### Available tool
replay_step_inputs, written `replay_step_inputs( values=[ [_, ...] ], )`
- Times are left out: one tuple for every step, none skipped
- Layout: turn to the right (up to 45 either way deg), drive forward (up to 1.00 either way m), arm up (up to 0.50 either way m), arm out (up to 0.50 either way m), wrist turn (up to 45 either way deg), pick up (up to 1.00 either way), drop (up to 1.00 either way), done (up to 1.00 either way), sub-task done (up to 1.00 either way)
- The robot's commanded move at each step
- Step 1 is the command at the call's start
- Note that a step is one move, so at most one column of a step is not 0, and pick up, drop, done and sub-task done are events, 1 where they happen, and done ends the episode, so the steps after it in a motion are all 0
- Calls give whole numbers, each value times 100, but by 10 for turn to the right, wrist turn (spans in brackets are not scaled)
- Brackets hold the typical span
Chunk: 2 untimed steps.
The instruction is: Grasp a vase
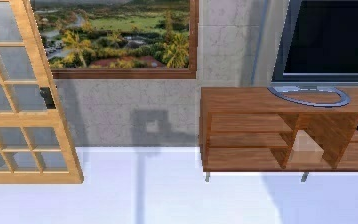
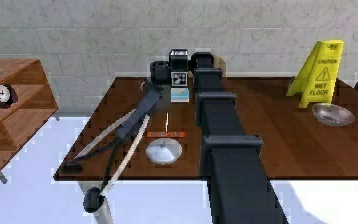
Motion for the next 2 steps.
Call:
replay_step_inputs(
  values=[
    [0, 0, 0, 0, 450, 0, 0, 0, 0],
    [0, 0, 0, 0, 450, 0, 0, 0, 0]
  ],
)
